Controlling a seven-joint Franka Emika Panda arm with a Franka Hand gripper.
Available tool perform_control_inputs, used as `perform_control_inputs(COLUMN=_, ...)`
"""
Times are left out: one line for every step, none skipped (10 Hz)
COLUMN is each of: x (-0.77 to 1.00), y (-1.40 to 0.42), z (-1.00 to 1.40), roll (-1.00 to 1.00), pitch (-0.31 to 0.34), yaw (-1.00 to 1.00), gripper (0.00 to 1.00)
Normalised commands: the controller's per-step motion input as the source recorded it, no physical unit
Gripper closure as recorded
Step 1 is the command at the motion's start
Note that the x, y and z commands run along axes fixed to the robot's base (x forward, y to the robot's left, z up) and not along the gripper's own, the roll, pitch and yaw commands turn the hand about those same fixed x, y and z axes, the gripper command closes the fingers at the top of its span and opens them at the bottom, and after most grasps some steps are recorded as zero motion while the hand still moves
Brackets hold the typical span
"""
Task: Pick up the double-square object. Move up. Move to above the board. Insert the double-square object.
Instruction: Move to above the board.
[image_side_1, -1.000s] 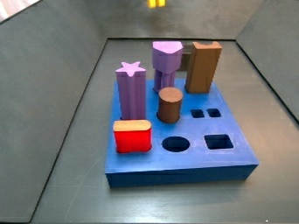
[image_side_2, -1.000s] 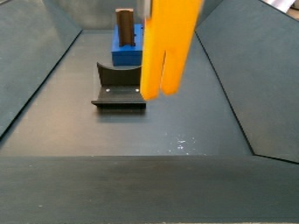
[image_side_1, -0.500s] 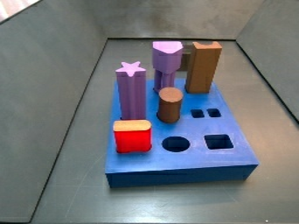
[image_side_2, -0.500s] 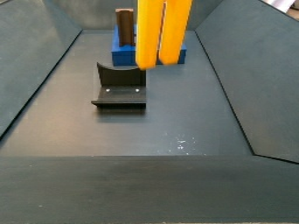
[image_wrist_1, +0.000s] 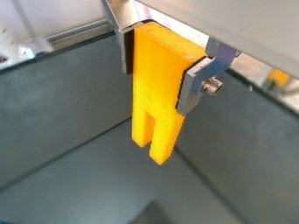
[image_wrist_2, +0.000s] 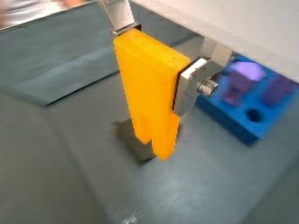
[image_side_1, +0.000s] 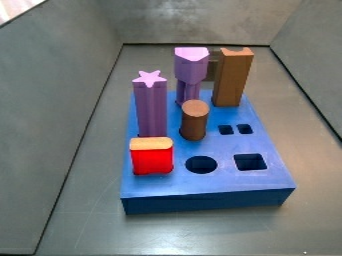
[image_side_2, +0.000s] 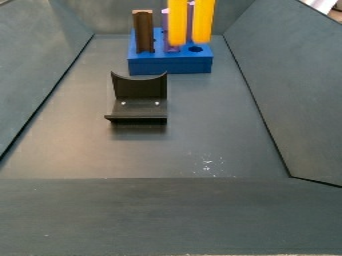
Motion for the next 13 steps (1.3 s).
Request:
perform_control_inputs(x=-0.1, y=-1.0, z=0.04, roll=0.05, pitch=0.12, yaw=-0.58, gripper=1.0)
perform_control_inputs(x=-0.11, y=-1.0, z=0.04, roll=0.01, pitch=0.096, yaw=-0.43, gripper=1.0)
perform_control_inputs(x=-0.11, y=-1.0, z=0.04, roll=0.0, pitch=0.047, yaw=-0.21, gripper=1.0)
perform_control_inputs(x=-0.11, y=-1.0, z=0.04, roll=-0.01, pitch=0.031, yaw=-0.1, gripper=1.0)
perform_control_inputs(x=-0.11, y=-1.0, z=0.04, roll=-0.01, pitch=0.016, yaw=-0.05, gripper=1.0)
perform_control_inputs(x=-0.11, y=-1.0, z=0.04, roll=-0.01, pitch=0.013, yaw=-0.02, gripper=1.0)
perform_control_inputs(x=-0.12, y=-1.0, z=0.05, roll=-0.01, pitch=0.012, yaw=-0.01, gripper=1.0)
perform_control_inputs(x=-0.12, y=-1.0, z=0.05, roll=-0.02, pitch=0.01, yaw=0.0, gripper=1.0)
perform_control_inputs(x=-0.12, y=-1.0, z=0.05, roll=0.0, pitch=0.006, yaw=0.0, gripper=1.0)
perform_control_inputs(x=-0.12, y=-1.0, z=0.05, roll=-0.01, pitch=0.008, yaw=0.01, gripper=1.0)
perform_control_inputs(x=-0.12, y=-1.0, z=0.06, roll=0.0, pitch=0.01, yaw=0.0, gripper=1.0)
perform_control_inputs(x=-0.12, y=-1.0, z=0.07, roll=-0.01, pitch=0.013, yaw=0.01, gripper=1.0)
perform_control_inputs(x=-0.11, y=-1.0, z=0.08, roll=0.0, pitch=0.023, yaw=0.01, gripper=1.0)
